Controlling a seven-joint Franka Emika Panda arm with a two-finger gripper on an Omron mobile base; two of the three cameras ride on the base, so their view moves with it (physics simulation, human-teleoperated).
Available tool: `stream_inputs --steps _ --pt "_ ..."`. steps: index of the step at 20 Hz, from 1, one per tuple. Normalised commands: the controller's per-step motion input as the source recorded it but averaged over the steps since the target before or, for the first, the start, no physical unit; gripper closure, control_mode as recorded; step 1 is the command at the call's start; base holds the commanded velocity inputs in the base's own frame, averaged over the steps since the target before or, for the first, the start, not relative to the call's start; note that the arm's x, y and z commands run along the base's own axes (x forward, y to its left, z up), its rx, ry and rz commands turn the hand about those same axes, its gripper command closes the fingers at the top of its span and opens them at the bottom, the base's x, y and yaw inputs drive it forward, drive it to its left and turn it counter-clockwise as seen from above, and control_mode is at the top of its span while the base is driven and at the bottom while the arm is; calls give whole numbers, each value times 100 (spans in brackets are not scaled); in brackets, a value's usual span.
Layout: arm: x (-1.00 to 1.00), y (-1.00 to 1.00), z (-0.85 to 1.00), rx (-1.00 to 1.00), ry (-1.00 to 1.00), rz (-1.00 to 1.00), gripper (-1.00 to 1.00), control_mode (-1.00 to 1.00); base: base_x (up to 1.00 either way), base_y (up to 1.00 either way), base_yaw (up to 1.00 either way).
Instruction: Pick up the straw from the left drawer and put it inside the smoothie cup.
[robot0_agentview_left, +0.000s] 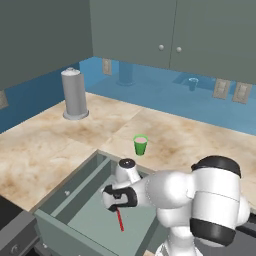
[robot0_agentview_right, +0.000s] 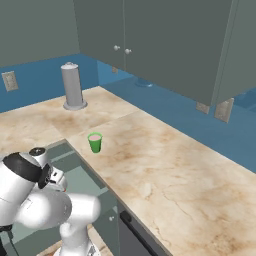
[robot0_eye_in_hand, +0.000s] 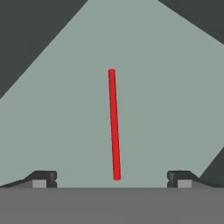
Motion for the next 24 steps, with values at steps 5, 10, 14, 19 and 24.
stream_inputs --steps 5,10,14,19,24 --pt "30 -7 -12 0 0 0 -100 -100 0 0 0" --pt "8 -1 -24 0 0 0 -100 -100 0 0 0" --pt "1 0 -25 0 0 0 -100 -100 0 0 0" --pt "8 0 -22 0 0 0 -100 -100 0 0 0" --pt "5 0 -26 -2 0 0 -100 -100 0 0 0"
